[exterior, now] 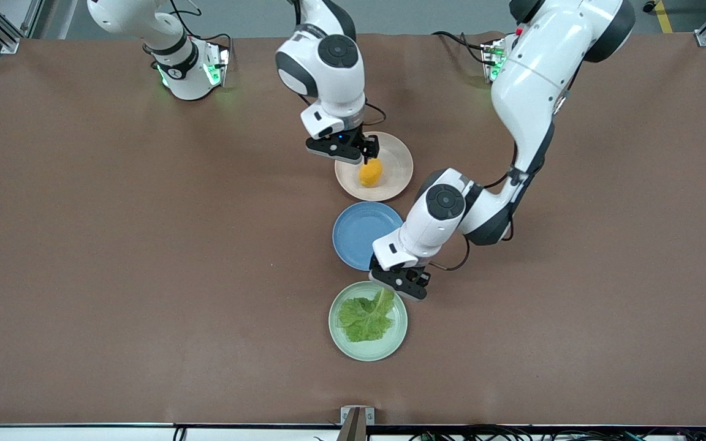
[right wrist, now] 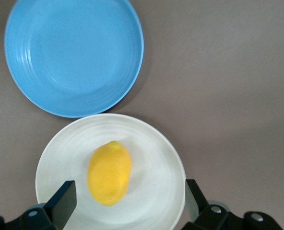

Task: Pick lemon and lettuce from plates
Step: 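Close the left gripper on the lettuce while the right gripper grasps the lemon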

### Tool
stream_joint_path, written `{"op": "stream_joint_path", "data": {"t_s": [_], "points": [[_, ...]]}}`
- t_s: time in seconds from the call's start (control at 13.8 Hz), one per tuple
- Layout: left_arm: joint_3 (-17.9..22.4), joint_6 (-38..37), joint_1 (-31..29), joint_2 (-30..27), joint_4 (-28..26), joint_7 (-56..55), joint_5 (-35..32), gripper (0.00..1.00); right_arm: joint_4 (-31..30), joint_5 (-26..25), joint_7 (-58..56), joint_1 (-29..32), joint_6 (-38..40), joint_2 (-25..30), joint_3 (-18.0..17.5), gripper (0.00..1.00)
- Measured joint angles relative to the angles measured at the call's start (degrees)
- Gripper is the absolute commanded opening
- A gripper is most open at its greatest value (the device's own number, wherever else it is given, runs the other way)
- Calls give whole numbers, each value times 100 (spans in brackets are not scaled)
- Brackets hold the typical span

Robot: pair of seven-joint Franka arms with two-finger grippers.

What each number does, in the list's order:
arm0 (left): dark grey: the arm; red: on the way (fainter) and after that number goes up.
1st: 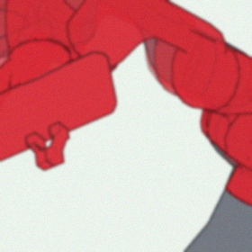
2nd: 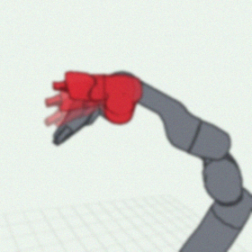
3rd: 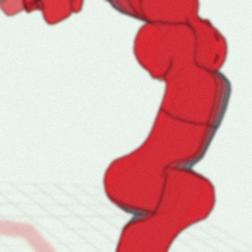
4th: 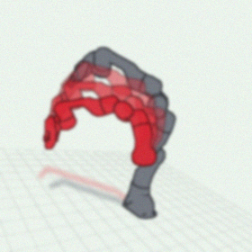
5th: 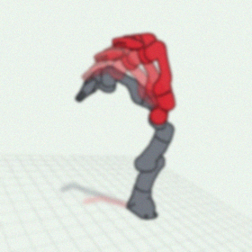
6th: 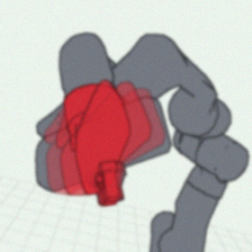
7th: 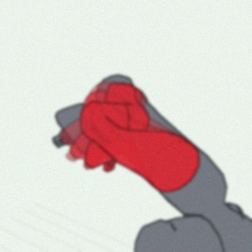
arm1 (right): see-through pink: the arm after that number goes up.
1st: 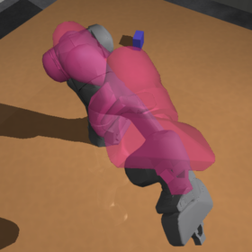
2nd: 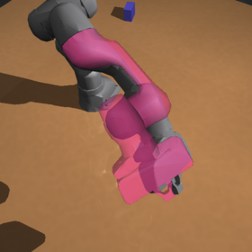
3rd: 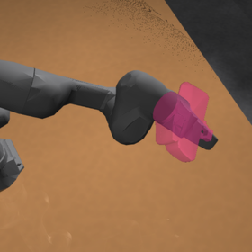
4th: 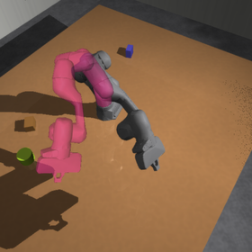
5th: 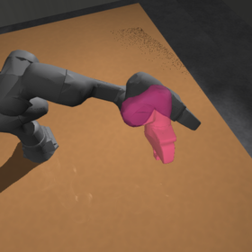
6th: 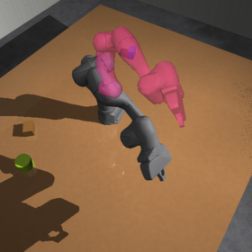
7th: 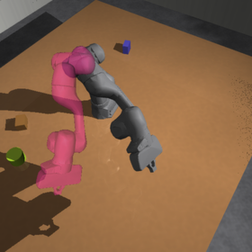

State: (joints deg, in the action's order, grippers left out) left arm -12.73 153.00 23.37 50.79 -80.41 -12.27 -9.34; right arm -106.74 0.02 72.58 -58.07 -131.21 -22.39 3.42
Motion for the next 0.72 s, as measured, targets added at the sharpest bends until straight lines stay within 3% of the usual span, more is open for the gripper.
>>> {"op": "stream_joint_path", "data": {"t_s": [0.14, 0.29, 0.43, 0.72], "points": [[143, 726, 63, 368, 141, 15, -42, 60, 284, 6, 30, -33, -32, -388, 6, 100], [380, 1100, 204, 584, 203, 63, -45, 48, 591, 29, 192, -83, -33, -782, 6, 100], [491, 1154, 321, 642, 245, 65, -45, 17, 873, 30, 400, -156, -35, -1175, 8, 100], [500, 1153, 419, 641, 263, 66, -46, 4, 1059, 66, 487, -207, -84, -1501, 8, 99]]}}
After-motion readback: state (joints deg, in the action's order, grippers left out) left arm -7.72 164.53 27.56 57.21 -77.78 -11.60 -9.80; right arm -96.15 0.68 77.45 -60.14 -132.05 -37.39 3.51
